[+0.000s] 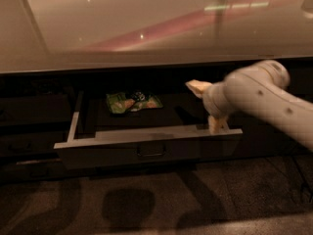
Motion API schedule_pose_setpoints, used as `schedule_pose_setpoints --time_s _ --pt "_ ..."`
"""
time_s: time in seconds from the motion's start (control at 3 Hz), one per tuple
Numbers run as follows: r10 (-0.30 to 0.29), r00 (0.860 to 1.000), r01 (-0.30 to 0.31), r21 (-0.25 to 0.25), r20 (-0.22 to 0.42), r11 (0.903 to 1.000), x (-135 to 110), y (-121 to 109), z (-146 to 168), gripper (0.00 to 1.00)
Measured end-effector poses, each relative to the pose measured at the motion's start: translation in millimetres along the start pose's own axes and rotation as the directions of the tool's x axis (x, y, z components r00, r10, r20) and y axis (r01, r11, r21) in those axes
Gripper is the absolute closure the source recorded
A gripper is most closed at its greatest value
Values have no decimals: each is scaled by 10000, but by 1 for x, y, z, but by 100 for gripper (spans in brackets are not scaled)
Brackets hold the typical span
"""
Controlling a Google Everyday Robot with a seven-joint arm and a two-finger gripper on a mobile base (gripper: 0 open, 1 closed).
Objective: Open top drawer
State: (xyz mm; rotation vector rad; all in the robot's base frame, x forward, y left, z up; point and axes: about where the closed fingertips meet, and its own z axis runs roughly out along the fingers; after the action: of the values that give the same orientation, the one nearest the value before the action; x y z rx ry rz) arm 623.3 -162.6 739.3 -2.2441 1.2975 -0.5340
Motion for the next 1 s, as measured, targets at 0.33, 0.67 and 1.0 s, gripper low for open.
schedule_pose_setpoints --time_s 0.33,0.67,1.0 --pt "991 9949 -993 -132 -185 9950 -12 79 -22 0" --pt "1074 9941 -1081 -843 -133 9906 -21 130 -14 0" --pt "1074 9941 -1082 -843 -133 9906 -21 130 -14 0"
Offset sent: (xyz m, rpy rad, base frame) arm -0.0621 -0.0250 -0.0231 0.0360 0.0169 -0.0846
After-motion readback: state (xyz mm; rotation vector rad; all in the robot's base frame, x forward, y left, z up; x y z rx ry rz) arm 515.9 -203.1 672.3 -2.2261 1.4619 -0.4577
